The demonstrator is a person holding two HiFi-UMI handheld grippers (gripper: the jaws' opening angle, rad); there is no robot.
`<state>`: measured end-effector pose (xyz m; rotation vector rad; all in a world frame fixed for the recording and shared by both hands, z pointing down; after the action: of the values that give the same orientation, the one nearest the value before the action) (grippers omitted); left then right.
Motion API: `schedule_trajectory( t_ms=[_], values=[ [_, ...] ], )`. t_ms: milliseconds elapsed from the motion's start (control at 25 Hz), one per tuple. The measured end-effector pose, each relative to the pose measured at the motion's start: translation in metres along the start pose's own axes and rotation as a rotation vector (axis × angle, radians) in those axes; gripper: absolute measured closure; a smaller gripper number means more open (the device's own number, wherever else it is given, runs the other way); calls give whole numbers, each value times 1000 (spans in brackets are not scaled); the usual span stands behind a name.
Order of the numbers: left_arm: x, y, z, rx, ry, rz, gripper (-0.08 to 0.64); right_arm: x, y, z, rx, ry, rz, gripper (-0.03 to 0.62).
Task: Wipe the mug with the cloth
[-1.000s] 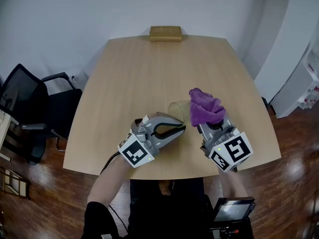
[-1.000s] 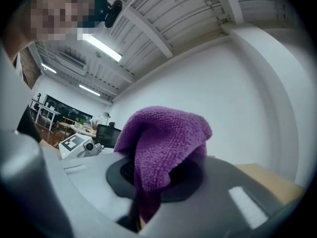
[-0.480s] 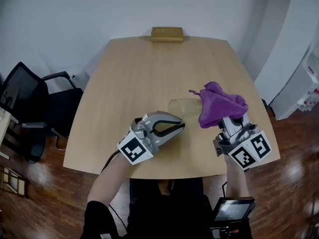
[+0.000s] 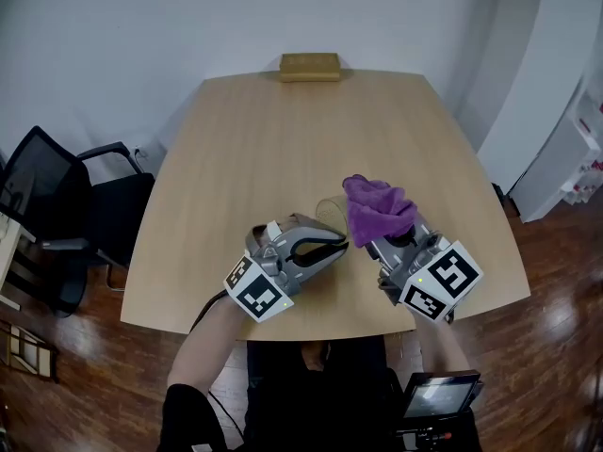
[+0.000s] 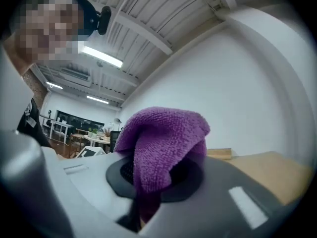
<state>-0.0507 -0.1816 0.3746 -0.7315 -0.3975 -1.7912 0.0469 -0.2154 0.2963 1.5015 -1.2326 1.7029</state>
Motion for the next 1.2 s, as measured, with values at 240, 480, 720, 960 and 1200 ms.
schedule_trajectory(
  t_ms=[240, 480, 720, 960, 1200],
  values=[
    [3, 0, -6, -26, -93, 33, 517, -8, 6, -43, -188, -24, 45, 554],
    [1, -11, -30, -70, -269, 127, 517, -42, -36, 32, 193, -89, 146, 554],
    [-6, -1, -19, -44, -226, 125, 517, -10, -20, 33, 158, -134, -13, 552],
    [2, -6, -26, -100, -439, 173, 512, 2, 5, -22, -19, -149, 36, 552],
    [14, -18, -58, -247, -1045, 507, 515, -19, -21, -2, 85, -126, 161, 552]
  ],
)
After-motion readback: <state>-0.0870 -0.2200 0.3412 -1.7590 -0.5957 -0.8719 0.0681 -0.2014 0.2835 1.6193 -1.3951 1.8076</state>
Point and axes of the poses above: the fingertips, and each gripper's own axes: y forward along the fingers, z to its right, x out of its underside, the point moved 6 cm from there along -y, backward along the fingers, and after that the axes turned 8 degrees about z, right-handed, at the moved point
